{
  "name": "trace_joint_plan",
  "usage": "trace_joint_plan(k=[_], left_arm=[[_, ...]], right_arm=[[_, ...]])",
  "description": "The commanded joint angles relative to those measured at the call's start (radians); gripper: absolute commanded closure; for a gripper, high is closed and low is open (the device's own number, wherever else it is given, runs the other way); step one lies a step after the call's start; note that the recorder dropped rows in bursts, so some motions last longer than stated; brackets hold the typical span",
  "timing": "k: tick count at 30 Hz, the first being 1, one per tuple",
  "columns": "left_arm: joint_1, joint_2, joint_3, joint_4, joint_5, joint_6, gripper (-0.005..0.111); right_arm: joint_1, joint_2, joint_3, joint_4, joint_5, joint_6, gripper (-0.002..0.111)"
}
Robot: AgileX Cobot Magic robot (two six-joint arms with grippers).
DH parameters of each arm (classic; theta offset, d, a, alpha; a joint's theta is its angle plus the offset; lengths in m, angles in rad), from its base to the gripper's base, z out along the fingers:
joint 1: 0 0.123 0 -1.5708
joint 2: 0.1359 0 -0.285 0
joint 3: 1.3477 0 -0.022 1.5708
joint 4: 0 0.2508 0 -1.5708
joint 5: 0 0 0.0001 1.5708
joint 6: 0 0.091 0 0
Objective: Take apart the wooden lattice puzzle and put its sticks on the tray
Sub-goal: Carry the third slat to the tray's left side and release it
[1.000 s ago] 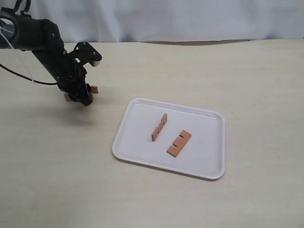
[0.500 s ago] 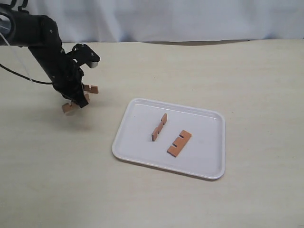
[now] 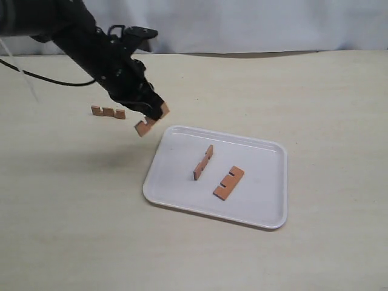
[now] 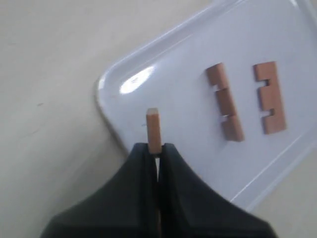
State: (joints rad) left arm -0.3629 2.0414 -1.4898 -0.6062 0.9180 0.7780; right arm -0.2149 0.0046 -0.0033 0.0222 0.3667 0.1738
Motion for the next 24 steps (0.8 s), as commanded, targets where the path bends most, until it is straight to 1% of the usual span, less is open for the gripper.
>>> trace_joint_plan(k=[1, 4, 6, 15, 17, 18, 22, 23, 24], left_arm=[[-0.085, 0.047, 0.0, -0.078, -0.052, 0.004, 0.107], [-0.128, 0.072, 0.0, -0.059, -0.1, 0.004, 0.107], [-0.143, 0.081, 0.0, -0.059, -0.12, 0.004, 0.107], [-0.148, 0.102, 0.0, -0.056, -0.147, -0.026, 0.107], [-0.148, 0.114, 0.0, -0.051, -0.15, -0.026, 0.105], [-0.148, 0.121, 0.0, -0.037, -0.15, -0.026, 0.1], [-0.148, 0.126, 0.0, -0.033, -0.146, -0.026, 0.07], [-0.148, 0.123, 0.0, -0.031, -0.136, -0.026, 0.059], [-0.148, 0.12, 0.0, -0.031, -0.132, -0.024, 0.054]], right_arm=[[-0.003, -0.005, 0.003, -0.008, -0.002, -0.005, 0.104], [-0.003, -0.005, 0.003, -0.008, -0.002, -0.005, 0.104], [-0.003, -0.005, 0.003, -0.008, -0.002, -0.005, 0.104], [-0.003, -0.005, 0.003, -0.008, -0.002, -0.005, 0.104], [-0.003, -0.005, 0.003, -0.008, -0.002, -0.005, 0.104], [-0.003, -0.005, 0.003, -0.008, -0.002, -0.005, 0.104], [-0.003, -0.005, 0.003, -0.008, -0.002, -0.005, 0.104], [-0.003, -0.005, 0.003, -0.008, -0.002, -0.005, 0.104], [-0.003, -0.005, 0.003, -0.008, -0.002, -0.005, 0.104]])
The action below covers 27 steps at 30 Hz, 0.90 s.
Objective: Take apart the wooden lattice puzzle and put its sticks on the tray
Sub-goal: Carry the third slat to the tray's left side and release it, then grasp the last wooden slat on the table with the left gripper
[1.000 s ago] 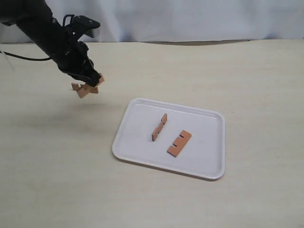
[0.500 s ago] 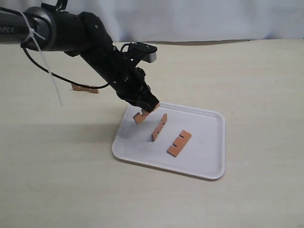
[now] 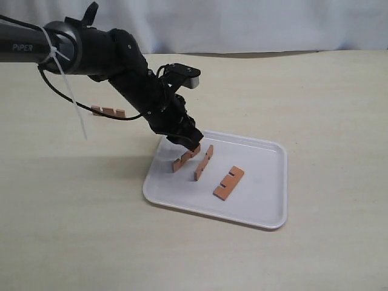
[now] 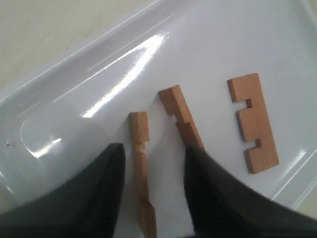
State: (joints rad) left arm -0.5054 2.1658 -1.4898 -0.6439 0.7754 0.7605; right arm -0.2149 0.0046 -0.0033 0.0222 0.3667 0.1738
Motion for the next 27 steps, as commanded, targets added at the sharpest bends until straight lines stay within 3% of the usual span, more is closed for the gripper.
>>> trace_joint_plan(k=[1, 6, 12, 16, 19, 27], left_arm=[[-0.005, -0.011, -0.002, 0.01, 0.014, -0.006, 0.051], [-0.005, -0.057, -0.055, 0.124, 0.105, -0.006, 0.046], [-0.005, -0.134, -0.145, 0.389, 0.28, -0.043, 0.046], [0.006, -0.174, -0.154, 0.573, 0.298, -0.14, 0.046], [0.058, -0.178, -0.154, 0.603, 0.292, -0.168, 0.046], [0.247, -0.16, -0.139, 0.481, 0.183, -0.239, 0.046]], right_arm=[[-0.003, -0.005, 0.003, -0.008, -0.002, -0.005, 0.104], [-0.003, -0.005, 0.003, -0.008, -0.002, -0.005, 0.104], [-0.003, -0.005, 0.003, -0.008, -0.002, -0.005, 0.104], [-0.003, -0.005, 0.003, -0.008, -0.002, -0.005, 0.104], [-0.003, -0.005, 0.003, -0.008, -0.002, -0.005, 0.104], [-0.003, -0.005, 0.003, -0.008, -0.002, -0.005, 0.104]])
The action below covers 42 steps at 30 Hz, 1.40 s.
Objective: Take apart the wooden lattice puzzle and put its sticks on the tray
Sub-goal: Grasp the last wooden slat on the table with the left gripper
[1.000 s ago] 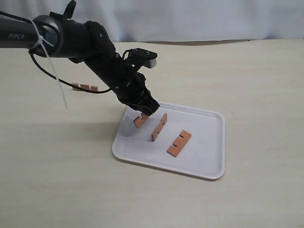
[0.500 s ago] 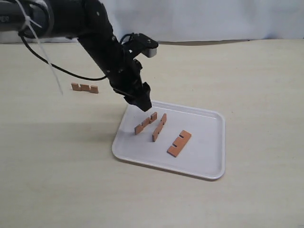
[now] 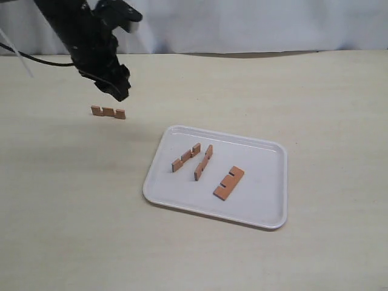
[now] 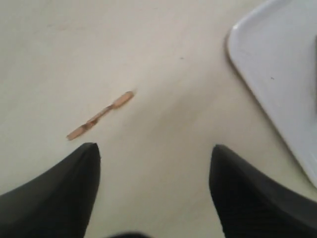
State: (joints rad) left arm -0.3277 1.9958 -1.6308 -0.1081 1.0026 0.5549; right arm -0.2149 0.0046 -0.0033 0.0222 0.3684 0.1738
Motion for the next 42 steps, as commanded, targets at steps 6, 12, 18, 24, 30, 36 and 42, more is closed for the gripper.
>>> trace_joint_plan(k=[6, 12, 18, 24, 30, 36, 42], left_arm=[[0.107, 0.072, 0.002, -0.094, -0.075, -0.033, 0.046], [0.105, 0.137, 0.002, -0.115, -0.129, 0.008, 0.046], [0.105, 0.172, 0.0, -0.115, -0.202, 0.08, 0.046], [0.102, 0.199, 0.0, -0.117, -0.25, 0.143, 0.046], [0.102, 0.215, 0.0, -0.117, -0.255, 0.198, 0.046], [0.102, 0.225, 0.0, -0.121, -0.226, 0.272, 0.046], [0.102, 0.256, 0.0, -0.121, -0.243, 0.315, 0.046]], right_arm=[[-0.003, -0.005, 0.003, -0.008, -0.004, -0.005, 0.104], [-0.003, -0.005, 0.003, -0.008, -0.004, -0.005, 0.104], [-0.003, -0.005, 0.003, -0.008, -0.004, -0.005, 0.104], [-0.003, -0.005, 0.003, -0.008, -0.004, -0.005, 0.104], [-0.003, -0.005, 0.003, -0.008, -0.004, -0.005, 0.104], [-0.003, -0.005, 0.003, -0.008, -0.004, -0.005, 0.104], [-0.003, -0.005, 0.003, -0.008, -0.004, -0.005, 0.104]])
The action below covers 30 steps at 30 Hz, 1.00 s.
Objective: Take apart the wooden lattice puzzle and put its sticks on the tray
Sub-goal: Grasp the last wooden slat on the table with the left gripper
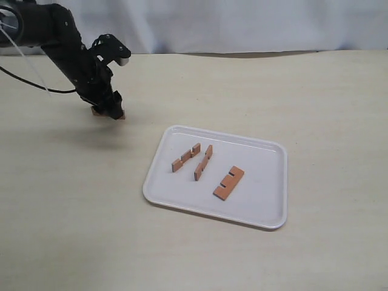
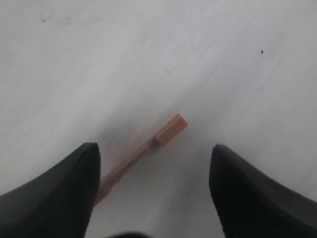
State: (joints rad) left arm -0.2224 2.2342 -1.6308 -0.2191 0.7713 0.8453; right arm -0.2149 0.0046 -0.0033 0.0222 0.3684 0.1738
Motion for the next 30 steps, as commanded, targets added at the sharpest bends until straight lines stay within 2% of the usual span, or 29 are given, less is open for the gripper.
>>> trace_joint_plan(k=[1, 11, 14, 18, 30], left_arm=[[-0.004, 0.022, 0.0, -0.009, -0.021, 0.025, 0.046], [-0.004, 0.059, 0.0, -0.005, -0.067, 0.025, 0.049], [-0.004, 0.059, 0.0, 0.001, -0.076, 0.025, 0.068], [-0.004, 0.057, 0.0, 0.025, -0.078, 0.025, 0.106], [-0.029, -0.055, 0.0, -0.053, 0.031, -0.041, 0.107]], right_arm=[[-0.003, -0.005, 0.003, -0.008, -0.004, -0.005, 0.104], [-0.003, -0.005, 0.003, -0.008, -0.004, -0.005, 0.104], [-0.003, -0.005, 0.003, -0.008, -0.004, -0.005, 0.104], [-0.003, -0.005, 0.003, -0.008, -0.004, -0.005, 0.104], [-0.003, -0.005, 0.003, -0.008, -0.004, -0.005, 0.104]])
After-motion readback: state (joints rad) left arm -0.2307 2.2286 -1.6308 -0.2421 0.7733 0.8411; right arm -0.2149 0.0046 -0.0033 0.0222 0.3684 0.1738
